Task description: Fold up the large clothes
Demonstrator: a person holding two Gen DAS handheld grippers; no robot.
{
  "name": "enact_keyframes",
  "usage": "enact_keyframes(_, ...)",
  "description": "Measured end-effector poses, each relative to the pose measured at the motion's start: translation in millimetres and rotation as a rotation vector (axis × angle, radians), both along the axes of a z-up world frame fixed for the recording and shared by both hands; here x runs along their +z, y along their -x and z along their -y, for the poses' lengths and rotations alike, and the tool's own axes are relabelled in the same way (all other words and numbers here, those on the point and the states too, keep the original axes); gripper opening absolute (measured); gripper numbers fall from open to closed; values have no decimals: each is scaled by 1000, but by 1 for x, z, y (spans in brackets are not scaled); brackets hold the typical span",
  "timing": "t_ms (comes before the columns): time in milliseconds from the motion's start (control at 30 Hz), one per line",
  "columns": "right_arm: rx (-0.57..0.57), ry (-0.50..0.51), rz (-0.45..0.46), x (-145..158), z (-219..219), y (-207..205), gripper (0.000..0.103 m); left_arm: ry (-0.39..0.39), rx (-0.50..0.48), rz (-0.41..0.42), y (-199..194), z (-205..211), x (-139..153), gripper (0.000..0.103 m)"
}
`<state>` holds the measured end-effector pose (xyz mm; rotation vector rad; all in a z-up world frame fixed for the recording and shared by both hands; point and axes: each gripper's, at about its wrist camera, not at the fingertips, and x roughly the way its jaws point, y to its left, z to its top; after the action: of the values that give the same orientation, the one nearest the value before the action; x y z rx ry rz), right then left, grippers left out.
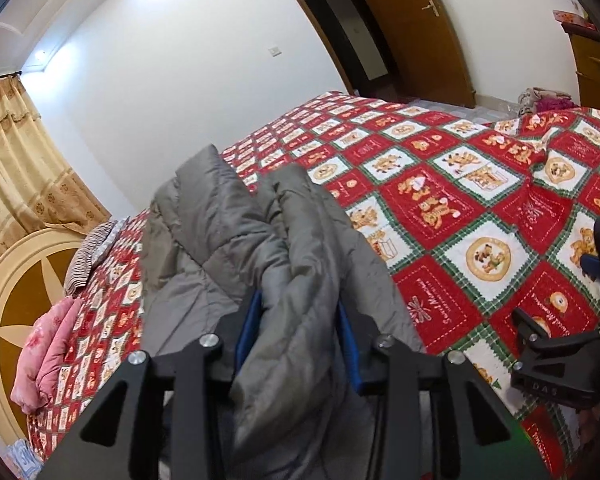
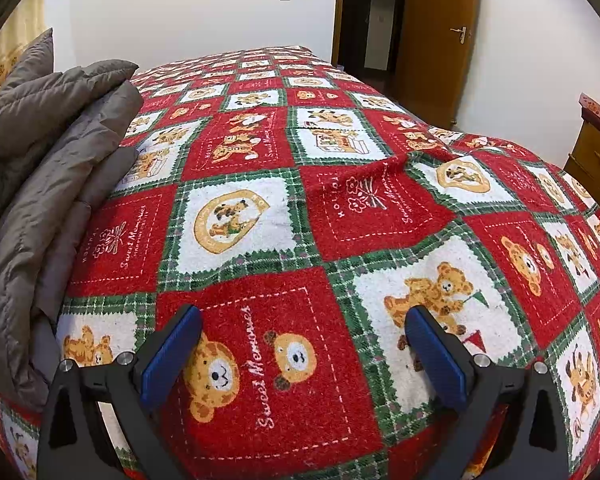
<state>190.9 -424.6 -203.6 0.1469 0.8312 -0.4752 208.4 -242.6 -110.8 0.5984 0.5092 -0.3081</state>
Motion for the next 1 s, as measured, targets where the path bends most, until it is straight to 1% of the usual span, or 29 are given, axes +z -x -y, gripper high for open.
enact_keyframes(33, 0, 0, 0, 0, 0, 0, 101, 4, -3, 10, 2, -1, 4, 44)
enact_keyframes(100, 0, 0, -1, 0, 0, -1, 101, 16, -9, 32, 7, -2, 12, 58)
enact_keyframes(133, 0, 1, -1, 0, 0, 0, 101, 20, -13, 47, 10, -3, 17, 62)
enact_keyframes(267, 0, 2, -2, 0, 0, -1, 101, 8, -31, 95, 23, -3, 29, 62)
enact_keyframes(333, -1, 1, -2, 0, 1, -1, 101, 30, -33, 103, 27, -10, 38, 64)
enact_keyframes(400, 0, 2, -1, 0, 1, -1, 101, 41, -18, 136, 29, -19, 46, 75)
enact_keyframes(433, 0, 1, -2, 0, 1, -1, 101, 39, 1, 165, 27, -27, 49, 78)
enact_keyframes(500, -1, -2, -2, 0, 0, -1, 101, 34, 32, 192, 21, -38, 51, 85)
enact_keyframes(567, -1, -5, -7, 0, 0, -2, 101, 15, 98, 207, 0, -56, 50, 87)
enact_keyframes(633, -2, -14, -8, 1, 1, -4, 101, 18, 156, 204, -19, -74, 50, 92)
enact_keyframes(667, -3, -16, -10, 1, 2, -5, 101, 26, 198, 208, -32, -85, 51, 93)
enact_keyframes(767, -3, -13, -13, 1, 1, -9, 101, 60, 277, 212, -64, -111, 50, 97)
enact_keyframes(800, -2, -13, -14, 2, 1, -11, 101, 55, 298, 208, -76, -116, 46, 97)
enact_keyframes(867, 4, -14, -20, 3, 0, -16, 101, 55, 326, 158, -97, -122, 36, 97)
enact_keyframes(933, 9, -11, -24, 6, -1, -20, 101, 82, 329, 126, -110, -127, 29, 97)
enact_keyframes(1000, 13, -10, -23, 11, -3, -23, 101, 103, 362, 98, -124, -130, 19, 98)
